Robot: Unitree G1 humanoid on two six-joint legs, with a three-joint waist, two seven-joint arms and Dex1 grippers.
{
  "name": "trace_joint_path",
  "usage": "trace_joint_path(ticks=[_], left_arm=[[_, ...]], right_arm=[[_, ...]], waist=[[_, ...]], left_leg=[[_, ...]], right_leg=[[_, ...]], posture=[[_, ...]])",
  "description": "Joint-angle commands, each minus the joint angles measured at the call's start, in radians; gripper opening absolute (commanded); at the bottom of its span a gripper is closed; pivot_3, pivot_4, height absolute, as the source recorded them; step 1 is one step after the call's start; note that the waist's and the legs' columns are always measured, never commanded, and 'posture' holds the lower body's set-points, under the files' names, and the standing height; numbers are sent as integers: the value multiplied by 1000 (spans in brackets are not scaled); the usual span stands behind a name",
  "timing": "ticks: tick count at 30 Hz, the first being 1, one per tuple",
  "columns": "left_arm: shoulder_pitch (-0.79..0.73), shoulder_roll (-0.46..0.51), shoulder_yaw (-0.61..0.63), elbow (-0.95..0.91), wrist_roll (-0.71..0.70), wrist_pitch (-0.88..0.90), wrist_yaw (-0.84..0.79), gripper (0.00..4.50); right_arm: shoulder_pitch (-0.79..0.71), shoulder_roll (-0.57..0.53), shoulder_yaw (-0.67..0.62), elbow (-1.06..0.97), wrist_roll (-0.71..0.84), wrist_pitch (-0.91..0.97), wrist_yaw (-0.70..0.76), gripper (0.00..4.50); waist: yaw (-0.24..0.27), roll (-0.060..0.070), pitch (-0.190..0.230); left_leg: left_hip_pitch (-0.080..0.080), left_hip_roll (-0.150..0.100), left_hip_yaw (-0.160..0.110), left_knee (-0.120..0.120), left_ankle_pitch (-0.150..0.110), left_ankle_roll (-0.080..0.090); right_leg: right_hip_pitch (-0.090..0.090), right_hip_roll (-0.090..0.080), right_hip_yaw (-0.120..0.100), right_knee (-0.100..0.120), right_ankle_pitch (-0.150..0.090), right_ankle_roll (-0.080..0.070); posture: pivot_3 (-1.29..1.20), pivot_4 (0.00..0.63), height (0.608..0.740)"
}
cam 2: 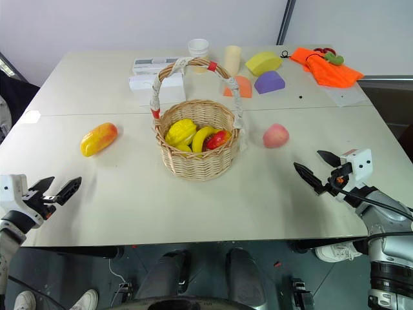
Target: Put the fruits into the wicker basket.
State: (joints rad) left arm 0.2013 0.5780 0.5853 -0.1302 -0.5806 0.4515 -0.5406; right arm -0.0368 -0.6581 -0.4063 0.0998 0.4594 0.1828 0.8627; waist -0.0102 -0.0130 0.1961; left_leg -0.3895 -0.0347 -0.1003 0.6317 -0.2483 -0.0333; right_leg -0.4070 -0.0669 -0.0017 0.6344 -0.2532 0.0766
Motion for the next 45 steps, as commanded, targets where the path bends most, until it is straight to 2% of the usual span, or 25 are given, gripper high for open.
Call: trace_joint_path(ticks=[1, 13, 27, 34, 39, 45], left_arm=[[2, 14, 32, -34, -8, -11, -5, 4500], [-45, 4, 12, -51, -34, 30, 34, 4500], [-296, 165, -90, -2, 27, 160, 39, 4500], [-531, 285, -280, 180, 121, 246, -23, 4500], [-716, 282, -383, 374, 186, 261, -59, 4500], [-853, 258, -496, 569, 286, 218, -113, 4500]], right_arm=[[1, -17, -29, -38, 23, -2, 2, 4471], [14, -23, -17, -114, 25, 27, 4, 4471], [-4, -53, 1, -310, 97, 164, 4, 4471], [14, -116, -7, -489, 210, 312, 14, 4471], [13, -168, -16, -630, 332, 428, 12, 4471], [-88, -190, 31, -754, 436, 491, -44, 4471]], waist=[[0, 0, 0], [0, 0, 0], [0, 0, 0], [0, 0, 0], [-1, 0, 0], [-3, -1, 0]], left_leg=[[0, 0, 0, 0, 0, 0], [0, 0, 0, 0, 0, 0], [0, 0, 0, 0, 0, 0], [0, -1, 1, 1, 0, 0], [0, -1, 4, 0, 0, 0], [0, 0, 6, 1, 0, 0]], right_leg=[[0, 0, 0, 0, 0, 0], [0, 0, 0, 0, 0, 0], [0, 0, 0, 0, 2, 3], [0, 1, -1, 0, 2, 4], [-1, 2, -1, 0, 3, 6], [-2, 2, 0, 1, 4, 7]], posture=[[0, 150, 740], [0, 150, 740], [0, 150, 740], [0, 150, 740], [0, 150, 740], [0, 150, 740]])
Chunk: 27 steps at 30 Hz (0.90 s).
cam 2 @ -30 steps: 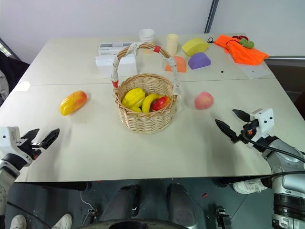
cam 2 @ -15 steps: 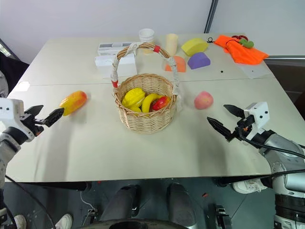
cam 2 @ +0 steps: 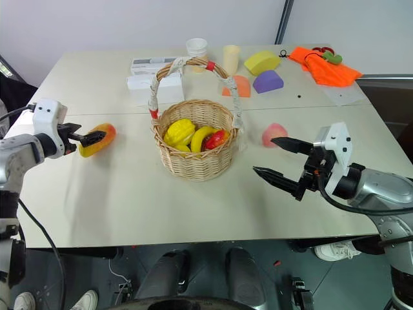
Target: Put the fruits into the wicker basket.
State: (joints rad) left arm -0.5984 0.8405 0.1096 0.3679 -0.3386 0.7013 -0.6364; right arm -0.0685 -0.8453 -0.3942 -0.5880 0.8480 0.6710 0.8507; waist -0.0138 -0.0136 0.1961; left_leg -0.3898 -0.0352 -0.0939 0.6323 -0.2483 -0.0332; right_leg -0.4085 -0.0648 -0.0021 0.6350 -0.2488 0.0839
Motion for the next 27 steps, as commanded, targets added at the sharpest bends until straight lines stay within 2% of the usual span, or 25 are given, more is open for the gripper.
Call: trace_joint_path(ticks=[1, 7, 10, 11, 12, 15, 18, 22, 25, 27], left_arm=[[-73, -13, -31, 104, 57, -37, -19, 4500], [-133, -47, -76, 234, 135, -81, -23, 4500], [-139, -63, -56, 255, 131, -104, -33, 4500], [-138, -65, -47, 251, 127, -104, -34, 3931], [-137, -66, -42, 249, 126, -104, -33, 3679], [-121, -58, -26, 224, 128, -112, -31, 2293], [-88, -49, -9, 185, 128, -117, -38, 2293], [109, -20, 129, -140, 0, -129, -135, 2293], [254, -25, 243, -481, -240, 12, -244, 2293], [304, -16, 263, -667, -395, 123, -279, 2293]], right_arm=[[-79, 4, 35, -79, 55, 5, -46, 4471], [-150, 42, 109, -110, 78, 2, -98, 4471], [-147, 58, 133, -111, 72, -11, -99, 4471], [-135, 60, 135, -108, 65, -19, -91, 4500], [-128, 60, 136, -106, 60, -26, -85, 4500], [-111, 59, 143, -104, 50, -43, -72, 4500], [-101, 59, 148, -101, 40, -60, -64, 4500], [-78, 49, 121, -69, 10, -88, -52, 4500], [-63, 40, 87, -15, -8, -113, -29, 4500], [-61, 42, 65, 45, -21, -133, -10, 4500]], waist=[[2, 0, 0], [3, -2, 0], [3, -2, 0], [3, -2, 0], [3, -2, 0], [3, -3, 0], [2, -3, 0], [-6, -3, 0], [4, -4, 0], [10, -4, 0]], left_leg=[[0, 0, 0, 0, 0, 0], [-1, 0, 0, 0, 0, 0], [-2, 0, 0, 0, 0, 0], [-2, 0, 0, 0, 0, 0], [-2, 0, 0, 0, 0, 0], [-2, 0, 0, 0, 0, 0], [-2, 0, 1, 0, 0, 0], [-1, 3, 3, -1, 0, 0], [-2, 6, 6, 0, 0, 0], [-3, 6, 7, 1, 0, 0]], right_leg=[[0, 0, 0, 0, 0, 0], [-1, -2, 0, 0, 1, 1], [-1, -2, 0, 0, 1, 2], [-1, -2, 0, 0, 1, 2], [-1, -2, 0, 0, 1, 2], [-1, -2, 0, 0, 1, 2], [-1, -2, 0, 0, 1, 3], [-4, -2, 6, 0, 2, 2], [-6, -2, 10, 0, 2, 2], [-5, -2, 11, -1, 2, 2]], posture=[[0, 150, 740], [0, 150, 740], [0, 150, 740], [0, 150, 740], [0, 150, 740], [0, 150, 740], [0, 150, 740], [0, 150, 740], [0, 150, 740], [0, 150, 740]])
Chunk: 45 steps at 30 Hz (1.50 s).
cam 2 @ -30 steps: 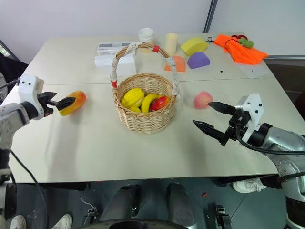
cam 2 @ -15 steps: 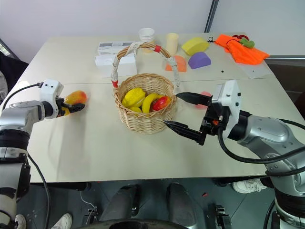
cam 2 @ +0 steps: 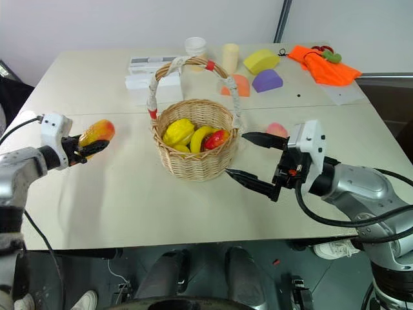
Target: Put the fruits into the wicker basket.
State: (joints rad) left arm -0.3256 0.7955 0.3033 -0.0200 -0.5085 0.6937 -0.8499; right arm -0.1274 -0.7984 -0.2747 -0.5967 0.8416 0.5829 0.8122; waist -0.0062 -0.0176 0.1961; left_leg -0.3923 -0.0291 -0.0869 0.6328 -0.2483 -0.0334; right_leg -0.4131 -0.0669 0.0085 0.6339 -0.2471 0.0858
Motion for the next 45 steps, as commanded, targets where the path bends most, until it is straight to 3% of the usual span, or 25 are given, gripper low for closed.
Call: trace_joint_path(ticks=[1, 2, 5, 8, 11, 16, 21, 28, 34, 39, 45], left_arm=[[33, 31, 58, -342, -270, 164, -68, 2293], [15, 24, 35, -377, -296, 195, -49, 2293], [-121, -23, -131, -382, -194, 220, 77, 2293], [-311, -130, -305, -306, -78, 252, 205, 2293], [-429, -234, -348, -214, -46, 300, 286, 2293], [-505, -293, -441, -150, 0, 267, 249, 2293], [-493, -287, -446, -150, 14, 239, 209, 4427], [-289, -240, -317, -311, -92, 24, 16, 4427], [-117, -239, -219, -374, -175, 0, -7, 4427], [18, -208, -245, -439, -136, -67, -37, 4427], [50, -233, -240, -469, -152, -113, -21, 4427]], right_arm=[[-1, -7, -58, 83, -28, -56, 42, 4500], [0, -10, -57, 106, -42, -68, 54, 4500], [-21, -8, -44, 154, -70, -90, 72, 4500], [-47, 4, -28, 173, -83, -93, 60, 4500], [-51, 19, -16, 166, -94, -89, 36, 4500], [-20, 47, -13, 130, -122, -75, -29, 4500], [-16, 66, -1, 150, -176, -75, -105, 4500], [-149, 98, 140, 399, -468, -112, -278, 4500], [-286, 170, 169, 616, -554, -135, -338, 4500], [-373, 218, 162, 779, -576, -151, -354, 4500], [-402, 237, 161, 866, -581, -141, -333, 4500]], waist=[[6, 0, 0], [11, 0, 0], [21, 1, 0], [19, 1, 0], [14, 0, 0], [-4, 0, 0], [-7, 0, 0], [-9, 1, 0], [-5, 1, 0], [-7, 1, 0], [-4, 1, 0]], left_leg=[[0, 1, 1, 0, 0, 0], [1, 1, 2, 1, 0, 0], [3, 1, 4, 3, 0, 0], [2, 2, 6, 10, 0, 0], [1, 3, 7, 13, 0, 0], [1, 3, 9, 12, -2, 4], [1, 5, 8, 11, -2, 4], [2, 7, 13, 12, -2, 4], [1, 6, 14, 13, -2, 4], [1, 6, 19, 13, -2, 4], [1, 6, 20, 14, -2, 4]], right_leg=[[1, 0, 0, -1, 0, -1], [3, 0, 0, -1, 0, -1], [6, 2, 0, -2, 0, -6], [9, 6, -3, -2, 3, -5], [9, 7, -3, -2, 5, -2], [6, 8, -1, -1, 6, 3], [4, 10, 1, 0, 5, 2], [3, 10, 6, 0, 4, -3], [3, 9, 7, -1, 5, -2], [3, 9, 9, -1, 5, -2], [4, 9, 9, -1, 5, -3]], posture=[[0, 150, 740], [0, 150, 740], [0, 150, 740], [0, 150, 740], [0, 150, 740], [0, 150, 740], [0, 150, 740], [0, 150, 740], [0, 150, 740], [0, 150, 740], [0, 150, 740]])
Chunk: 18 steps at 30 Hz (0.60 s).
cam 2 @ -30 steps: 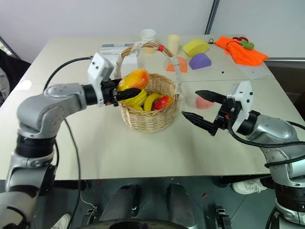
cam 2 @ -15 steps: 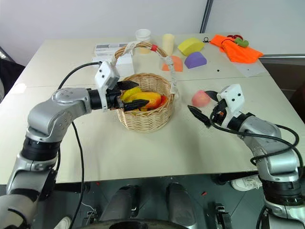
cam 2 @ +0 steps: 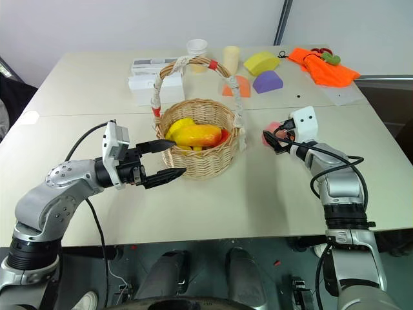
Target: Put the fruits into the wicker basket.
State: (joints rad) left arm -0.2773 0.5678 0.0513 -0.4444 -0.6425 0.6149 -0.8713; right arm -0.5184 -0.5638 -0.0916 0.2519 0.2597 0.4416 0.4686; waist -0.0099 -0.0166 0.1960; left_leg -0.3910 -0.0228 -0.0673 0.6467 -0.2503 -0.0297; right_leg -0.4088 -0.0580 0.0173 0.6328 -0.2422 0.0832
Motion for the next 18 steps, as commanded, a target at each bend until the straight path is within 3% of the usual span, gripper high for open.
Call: trace_joint_path(ticks=[1, 2, 5, 10, 12, 16, 18], left_arm=[[2, -5, 11, -44, -18, -35, 2, 4427], [3, -4, 11, -44, -18, -32, 7, 4427], [1, 8, 12, -27, 0, -36, 13, 4500], [5, 41, 40, 24, 18, -58, 1, 4500], [7, 53, 67, 44, 16, -73, -2, 4500], [23, 74, 120, 91, 21, -117, -14, 4500], [31, 78, 136, 115, 27, -145, -25, 4500]], right_arm=[[-12, 5, -26, 19, 5, 3, 14, 4500], [-11, 9, -32, 19, 9, 5, 14, 4500], [3, 16, -61, -33, 30, 20, 2, 3239], [80, -18, -98, -188, 57, 77, 18, 3239], [147, -72, -125, -317, 85, 54, 92, 3239], [288, -191, -233, -596, 249, 67, 294, 3239], [303, -226, -277, -679, 359, 145, 329, 3239]], waist=[[-1, 0, 0], [-2, 0, 0], [-3, 0, 0], [-2, 0, 0], [-1, 1, 0], [-2, 1, 1], [-6, 1, 1]], left_leg=[[0, 0, 0, 0, 0, 0], [0, 0, 0, 0, 0, 0], [1, 0, 0, 0, 0, 0], [0, 0, 0, -1, 0, 0], [0, 0, 1, -1, 0, 0], [0, 1, 0, -1, -1, 1], [0, 2, 1, -1, -1, 2]], right_leg=[[0, 0, 0, 0, 0, 0], [0, 0, 0, 0, 0, 0], [0, 0, 0, 0, 1, 2], [0, 0, 0, 0, 1, 3], [-1, 0, 0, 0, 1, 3], [-1, 1, 0, 0, 1, 3], [-1, 1, 0, 0, 1, 3]], posture=[[0, 150, 740], [0, 150, 740], [0, 150, 740], [0, 150, 740], [0, 150, 740], [0, 150, 740], [0, 150, 740]])
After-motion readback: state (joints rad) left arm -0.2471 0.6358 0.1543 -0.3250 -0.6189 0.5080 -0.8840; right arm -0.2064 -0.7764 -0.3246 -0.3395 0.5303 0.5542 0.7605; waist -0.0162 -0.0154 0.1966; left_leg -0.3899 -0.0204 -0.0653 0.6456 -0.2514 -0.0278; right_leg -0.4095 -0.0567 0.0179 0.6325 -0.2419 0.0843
